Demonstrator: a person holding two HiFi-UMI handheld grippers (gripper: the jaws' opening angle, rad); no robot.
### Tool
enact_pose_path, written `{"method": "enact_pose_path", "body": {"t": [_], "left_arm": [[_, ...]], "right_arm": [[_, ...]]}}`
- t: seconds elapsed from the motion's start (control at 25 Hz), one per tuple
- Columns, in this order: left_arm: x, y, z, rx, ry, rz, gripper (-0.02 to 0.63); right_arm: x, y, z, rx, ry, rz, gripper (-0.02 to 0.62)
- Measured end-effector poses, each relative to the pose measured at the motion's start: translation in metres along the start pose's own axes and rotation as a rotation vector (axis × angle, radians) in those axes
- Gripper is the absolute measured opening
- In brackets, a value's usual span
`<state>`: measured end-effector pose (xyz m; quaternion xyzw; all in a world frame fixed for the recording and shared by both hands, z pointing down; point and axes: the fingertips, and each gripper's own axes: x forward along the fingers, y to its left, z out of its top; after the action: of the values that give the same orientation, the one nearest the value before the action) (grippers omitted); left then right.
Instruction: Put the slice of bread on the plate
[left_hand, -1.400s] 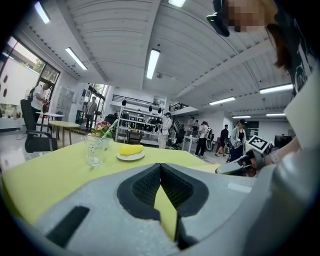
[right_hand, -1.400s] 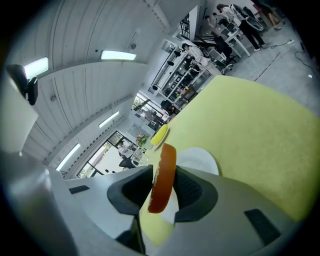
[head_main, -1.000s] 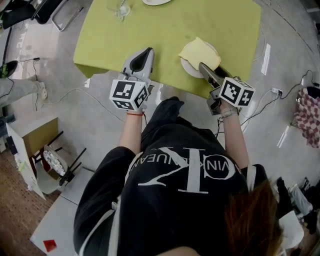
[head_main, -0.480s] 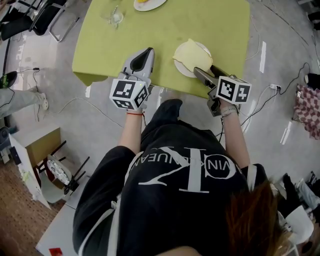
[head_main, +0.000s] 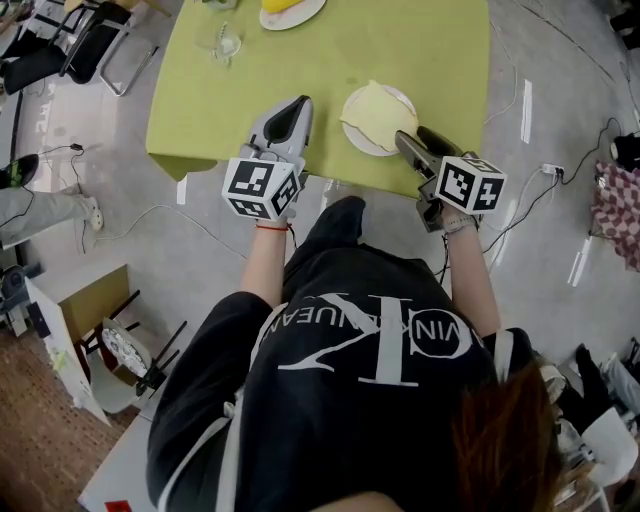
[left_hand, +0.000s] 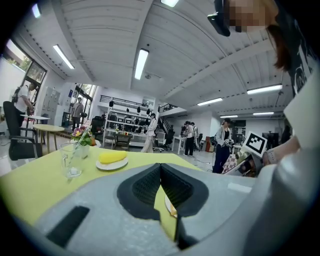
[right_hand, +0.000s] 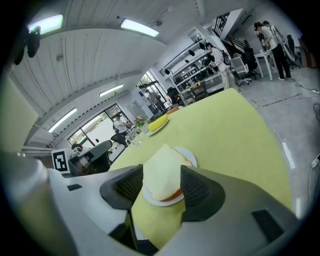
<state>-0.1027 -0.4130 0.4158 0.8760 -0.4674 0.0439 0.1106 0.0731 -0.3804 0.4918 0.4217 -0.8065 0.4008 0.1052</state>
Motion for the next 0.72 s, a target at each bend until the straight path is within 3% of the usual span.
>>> {"method": "enact_pose_path", "body": {"t": [0.12, 0.52, 0.72], "left_arm": [[-0.004, -0.002, 0.002, 0.005, -0.005, 0.006, 0.011], [-0.023, 0.004, 0.009, 0.001, -0.033, 0.037, 0.011], [-0.033, 0.007, 0.011, -0.003, -0.055, 0.052, 0.011]], "right_arm": [[-0.004, 0.002, 0.006, -0.035, -0.034, 0.000, 0.172], [-0.016, 0.016, 0.026, -0.170, -0.124, -0.017, 0.005], [-0.022, 0.025, 0.035, -0.199, -0.181, -0.009, 0.002]]}}
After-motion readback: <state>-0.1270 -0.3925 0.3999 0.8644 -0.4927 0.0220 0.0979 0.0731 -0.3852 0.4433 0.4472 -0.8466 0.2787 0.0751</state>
